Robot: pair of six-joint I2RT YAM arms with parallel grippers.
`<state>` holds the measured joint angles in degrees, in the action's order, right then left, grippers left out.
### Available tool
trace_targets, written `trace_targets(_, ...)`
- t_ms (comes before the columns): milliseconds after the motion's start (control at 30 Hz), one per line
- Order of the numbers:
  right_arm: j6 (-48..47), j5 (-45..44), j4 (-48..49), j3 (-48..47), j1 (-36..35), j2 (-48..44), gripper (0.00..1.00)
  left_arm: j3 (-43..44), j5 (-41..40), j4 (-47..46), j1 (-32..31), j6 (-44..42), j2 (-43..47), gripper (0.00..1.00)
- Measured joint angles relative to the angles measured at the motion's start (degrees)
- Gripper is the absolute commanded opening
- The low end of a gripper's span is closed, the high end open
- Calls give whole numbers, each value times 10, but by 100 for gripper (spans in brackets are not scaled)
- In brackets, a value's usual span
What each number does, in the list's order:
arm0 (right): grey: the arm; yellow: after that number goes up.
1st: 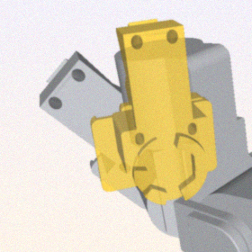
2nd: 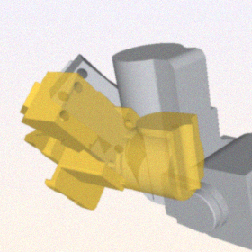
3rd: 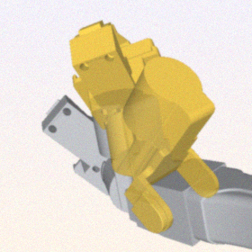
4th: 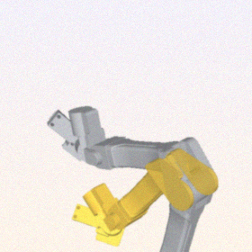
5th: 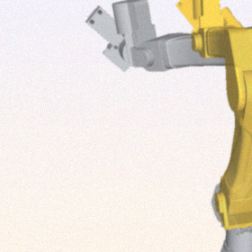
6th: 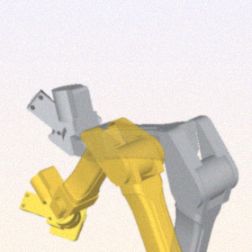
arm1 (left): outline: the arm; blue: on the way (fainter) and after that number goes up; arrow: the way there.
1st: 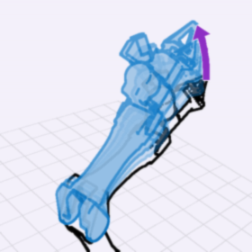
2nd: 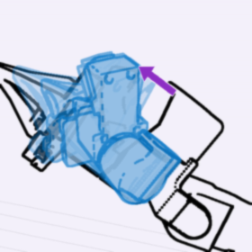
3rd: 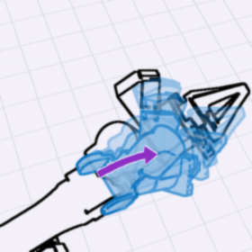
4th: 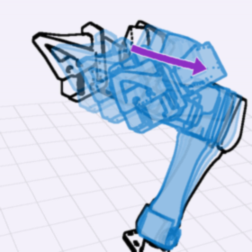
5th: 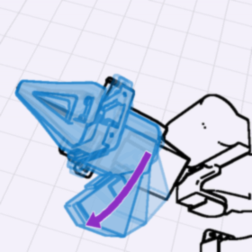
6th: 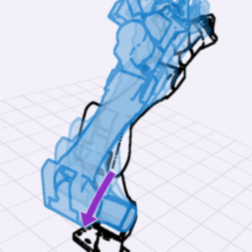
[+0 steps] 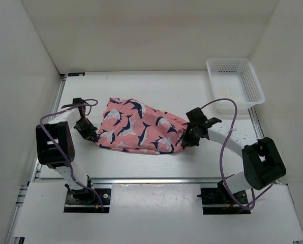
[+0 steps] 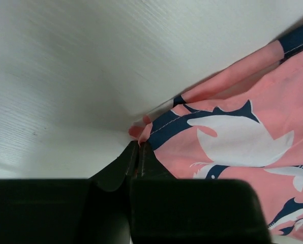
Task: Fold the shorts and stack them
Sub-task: Fold the shorts
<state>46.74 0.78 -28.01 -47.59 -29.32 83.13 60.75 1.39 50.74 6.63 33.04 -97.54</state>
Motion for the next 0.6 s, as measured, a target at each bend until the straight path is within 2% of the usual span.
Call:
trace_targets(200,-9,-6,-32,-33,8,-27,0,17,6,3,0,0,5,10)
trace_targets(333,-25,-5,-53,-91,29,-40,0,59,21,21,0,0,26,10)
trace_targets(467,-44,-6,-58,-147,59,-45,0,116,29,37,0,0,64,10)
trace_targets(600,-60,-6,-63,-161,96,-60,0,130,43,46,-5,1,119,10)
